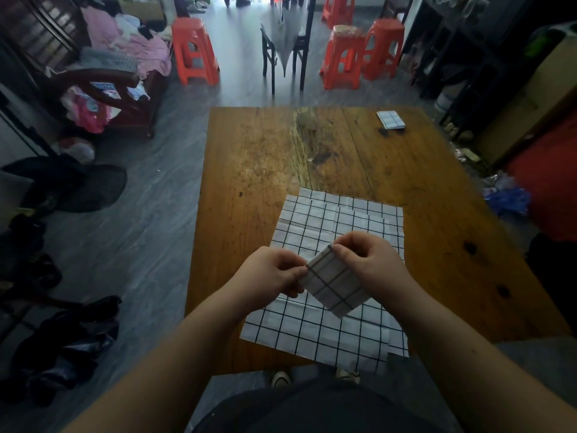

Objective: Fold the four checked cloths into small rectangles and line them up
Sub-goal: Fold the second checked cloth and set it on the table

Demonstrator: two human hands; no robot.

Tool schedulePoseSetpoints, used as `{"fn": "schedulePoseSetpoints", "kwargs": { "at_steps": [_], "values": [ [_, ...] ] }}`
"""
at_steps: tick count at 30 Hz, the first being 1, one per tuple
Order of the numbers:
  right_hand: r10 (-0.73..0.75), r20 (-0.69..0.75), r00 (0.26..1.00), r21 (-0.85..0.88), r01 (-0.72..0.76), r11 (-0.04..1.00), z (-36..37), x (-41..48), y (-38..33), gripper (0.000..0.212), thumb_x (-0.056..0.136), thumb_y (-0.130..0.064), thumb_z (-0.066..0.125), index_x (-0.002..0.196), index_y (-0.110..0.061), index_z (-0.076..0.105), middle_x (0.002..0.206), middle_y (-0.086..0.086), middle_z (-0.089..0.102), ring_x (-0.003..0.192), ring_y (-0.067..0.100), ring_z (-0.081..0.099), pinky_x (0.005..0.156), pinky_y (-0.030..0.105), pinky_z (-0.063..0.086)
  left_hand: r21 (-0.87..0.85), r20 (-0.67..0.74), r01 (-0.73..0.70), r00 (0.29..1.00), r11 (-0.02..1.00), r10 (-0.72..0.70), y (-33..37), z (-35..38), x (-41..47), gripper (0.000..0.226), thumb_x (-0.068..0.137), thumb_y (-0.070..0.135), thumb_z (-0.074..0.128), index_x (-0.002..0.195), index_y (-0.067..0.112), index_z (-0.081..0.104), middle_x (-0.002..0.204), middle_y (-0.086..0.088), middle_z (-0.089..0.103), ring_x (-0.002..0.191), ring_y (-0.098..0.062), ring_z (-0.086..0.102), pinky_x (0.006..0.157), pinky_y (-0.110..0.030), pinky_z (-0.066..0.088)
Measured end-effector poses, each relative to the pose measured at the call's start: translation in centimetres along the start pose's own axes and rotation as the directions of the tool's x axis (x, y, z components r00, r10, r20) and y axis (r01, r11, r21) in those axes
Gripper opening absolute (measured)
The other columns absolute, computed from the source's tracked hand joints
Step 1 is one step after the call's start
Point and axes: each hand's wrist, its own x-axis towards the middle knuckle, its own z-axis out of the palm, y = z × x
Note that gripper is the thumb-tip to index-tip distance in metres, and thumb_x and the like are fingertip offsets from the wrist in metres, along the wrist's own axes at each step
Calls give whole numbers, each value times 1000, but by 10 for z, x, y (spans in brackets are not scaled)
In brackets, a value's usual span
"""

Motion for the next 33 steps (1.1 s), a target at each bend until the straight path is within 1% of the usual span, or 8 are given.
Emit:
{"fn": "schedulePoseSetpoints", "kwargs": {
  "at_steps": [7,10,14,18,20,24,28,33],
  "values": [
    [-36,-29,999,-14,36,999,0,-2,0,10,98,-24,61,91,-26,68,91,-6,67,87,8,58,68,25,43,-148,-1,12,1000,989,-13,1,-2,-1,11,93,16,65,100,17,75,88,-5,76,83,-17,74,72,-25,60],
    [-51,-65,997,-25,49,998,2,-3,0,9,98,-23,61,92,-26,68,90,-9,67,85,3,58,67,20,41,-151,-14,25,1000,988,-28,3,-2,0,10,92,17,67,98,15,74,88,-5,76,82,-16,74,70,-24,60],
    [-62,-129,990,38,68,997,4,-4,0,9,96,-22,64,91,-27,70,90,-9,69,85,-1,61,70,21,44,-129,-72,13,997,992,-23,4,-1,2,11,92,17,68,98,11,74,86,-6,76,78,-16,74,69,-25,60],
    [-6,-61,998,85,11,996,1,-4,-3,8,95,-21,65,96,-22,72,92,-6,71,87,4,63,71,22,46,-133,-88,3,996,991,-15,3,-3,1,9,92,16,67,97,11,74,85,-6,75,76,-17,74,67,-25,60],
    [23,-39,999,79,-20,997,-2,-5,-2,8,95,-20,66,95,-19,74,90,-4,72,84,6,63,70,23,46,-103,-79,3,997,995,-11,1,-5,1,9,92,17,67,97,14,73,85,-5,75,77,-16,73,68,-25,60],
    [33,-42,999,60,-31,998,-2,-9,-2,8,94,-21,67,91,-19,74,88,-2,72,84,9,63,69,25,50,106,-50,-39,998,994,44,0,-5,2,9,92,27,67,100,25,71,92,8,72,86,-1,67,79,-25,59],
    [-11,-25,1000,0,11,1000,4,-9,-5,8,93,-23,69,88,-24,74,86,-5,72,83,7,64,72,27,54,30,-70,-103,992,994,105,17,-3,7,28,90,40,67,115,27,68,102,10,70,94,-4,66,79,-28,61],
    [-47,-40,998,40,49,998,8,-9,-8,8,92,-26,69,88,-22,76,83,-3,73,82,1,64,70,26,53,103,-199,-190,958,976,207,30,8,12,7,91,30,68,92,25,73,85,12,69,83,6,61,68,-14,46]
  ]
}}
